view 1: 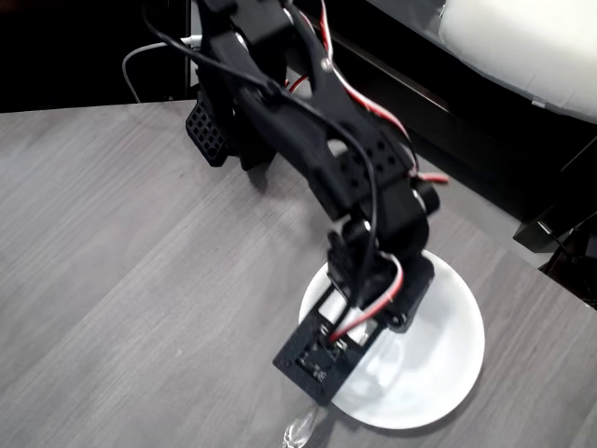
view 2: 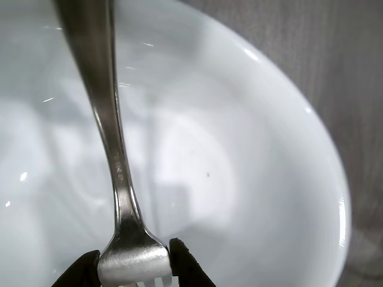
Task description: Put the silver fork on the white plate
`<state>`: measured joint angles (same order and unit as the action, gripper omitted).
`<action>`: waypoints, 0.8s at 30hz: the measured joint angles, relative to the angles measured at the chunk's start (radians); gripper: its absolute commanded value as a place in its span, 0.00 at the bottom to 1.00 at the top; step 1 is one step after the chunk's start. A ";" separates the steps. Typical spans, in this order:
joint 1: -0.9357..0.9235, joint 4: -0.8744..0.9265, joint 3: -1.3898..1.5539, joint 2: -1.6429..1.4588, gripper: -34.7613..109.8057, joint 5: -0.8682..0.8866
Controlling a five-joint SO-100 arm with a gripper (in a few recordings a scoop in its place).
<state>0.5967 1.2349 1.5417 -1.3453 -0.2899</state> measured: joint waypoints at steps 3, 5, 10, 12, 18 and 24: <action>0.006 -0.008 -0.011 0.014 0.27 -0.003; 0.008 -0.008 -0.011 0.014 0.31 -0.003; 0.011 -0.008 -0.011 0.014 0.37 0.000; 0.011 -0.008 -0.011 0.014 0.39 -0.003; 0.008 -0.006 -0.011 0.014 0.39 -0.015; -0.041 0.044 -0.011 -0.038 0.39 -0.021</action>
<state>0.5553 1.2793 1.5309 -1.3837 -0.3114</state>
